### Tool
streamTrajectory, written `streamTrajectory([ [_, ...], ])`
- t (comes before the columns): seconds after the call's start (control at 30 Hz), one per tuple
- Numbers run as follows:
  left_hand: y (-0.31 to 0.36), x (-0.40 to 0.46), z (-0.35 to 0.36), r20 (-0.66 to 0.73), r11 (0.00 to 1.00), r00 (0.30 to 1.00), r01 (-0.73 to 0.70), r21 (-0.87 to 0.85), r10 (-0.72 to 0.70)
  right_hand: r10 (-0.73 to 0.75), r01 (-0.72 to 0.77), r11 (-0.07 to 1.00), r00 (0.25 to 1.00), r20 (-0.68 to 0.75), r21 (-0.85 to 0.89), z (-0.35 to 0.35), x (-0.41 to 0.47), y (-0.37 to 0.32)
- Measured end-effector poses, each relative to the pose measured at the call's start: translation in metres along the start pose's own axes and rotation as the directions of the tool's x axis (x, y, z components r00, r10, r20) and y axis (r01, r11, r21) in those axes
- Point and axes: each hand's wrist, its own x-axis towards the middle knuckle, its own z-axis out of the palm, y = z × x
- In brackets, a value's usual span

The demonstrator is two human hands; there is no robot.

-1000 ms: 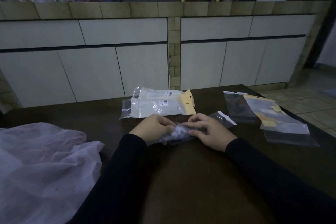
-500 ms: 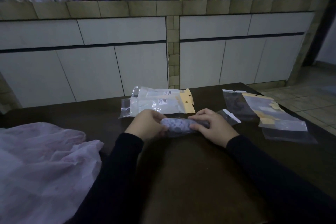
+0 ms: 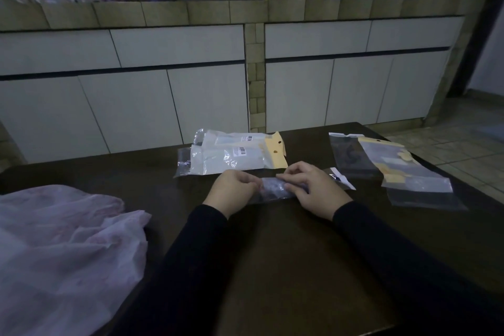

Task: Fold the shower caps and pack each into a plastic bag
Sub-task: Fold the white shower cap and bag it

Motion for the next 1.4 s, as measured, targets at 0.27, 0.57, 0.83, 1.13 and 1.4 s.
streamTrajectory([
  [0.27,-0.006,0.007,0.0,-0.026,0.996,0.999,0.043,-0.08,-0.045,0.007,-0.01,0.999,0.998,-0.057,-0.041,0.004,0.001,-0.004],
  [0.57,-0.009,0.0,-0.001,-0.084,0.99,0.99,-0.121,-0.079,0.114,-0.022,0.021,0.996,1.0,-0.008,-0.083,0.001,0.0,-0.006],
  [0.83,-0.04,-0.018,0.001,-0.34,0.739,0.936,0.166,0.653,0.09,0.039,-0.044,0.954,0.999,-0.026,-0.295,-0.007,-0.005,-0.001],
  [1.13,-0.044,-0.021,0.005,-0.31,0.699,0.949,0.184,0.691,0.057,0.314,-0.377,0.906,0.904,-0.29,-0.193,-0.032,0.01,-0.006],
  [1.4,-0.044,-0.018,0.007,-0.331,0.707,0.942,0.191,0.68,0.064,0.456,-0.45,0.859,0.889,-0.031,-0.243,-0.055,0.013,-0.023],
])
